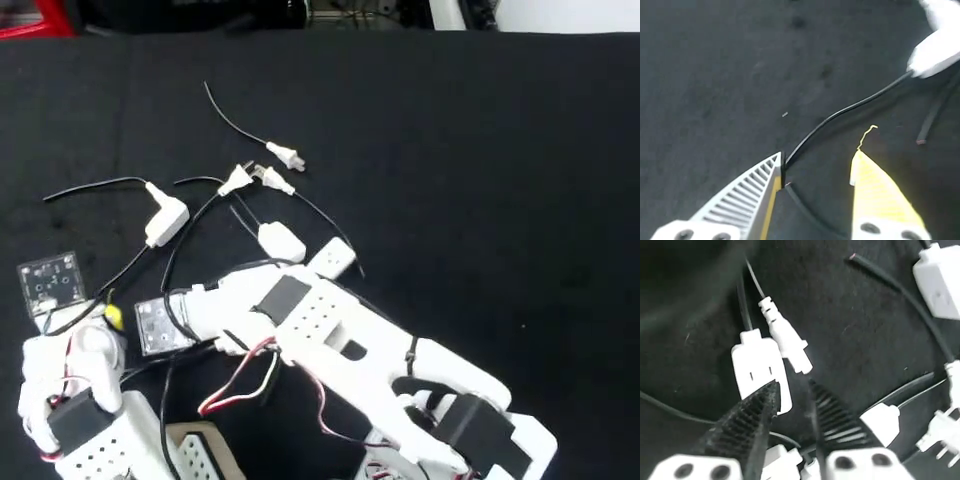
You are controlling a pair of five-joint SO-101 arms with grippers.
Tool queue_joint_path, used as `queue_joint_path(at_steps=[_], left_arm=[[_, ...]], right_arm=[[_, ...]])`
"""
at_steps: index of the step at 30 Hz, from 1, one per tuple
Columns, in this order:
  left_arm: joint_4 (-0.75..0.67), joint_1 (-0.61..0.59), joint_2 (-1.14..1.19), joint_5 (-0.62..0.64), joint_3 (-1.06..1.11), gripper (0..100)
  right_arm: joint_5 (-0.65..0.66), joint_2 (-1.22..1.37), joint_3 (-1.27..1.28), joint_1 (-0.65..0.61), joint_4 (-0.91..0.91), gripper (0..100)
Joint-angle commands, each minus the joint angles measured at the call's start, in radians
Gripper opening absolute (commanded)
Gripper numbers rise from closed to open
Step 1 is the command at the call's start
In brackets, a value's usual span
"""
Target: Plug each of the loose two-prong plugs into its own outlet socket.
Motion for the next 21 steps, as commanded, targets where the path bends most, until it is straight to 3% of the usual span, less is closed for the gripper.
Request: queue_joint_path(at_steps=[1, 5, 9, 15, 21], left_arm=[[-0.061, -0.114, -0.002, -0.028, 0.067, 22], [-0.167, -0.26, -0.002, -0.021, 0.166, 22], [-0.152, -0.309, -0.002, -0.026, 0.191, 22], [-0.15, -0.309, -0.002, -0.026, 0.193, 22], [-0.15, -0.308, -0.002, -0.026, 0.193, 22]], right_arm=[[0.023, -0.002, -0.022, -0.018, -0.071, 12.4], [0.031, 0.038, -0.012, -0.02, -0.135, 12.5], [0.066, 0.163, -0.062, -0.02, -0.147, 12.5], [0.072, 0.329, -0.163, -0.063, -0.126, 12.5], [0.104, 0.309, -0.174, -0.063, -0.112, 12.4]])
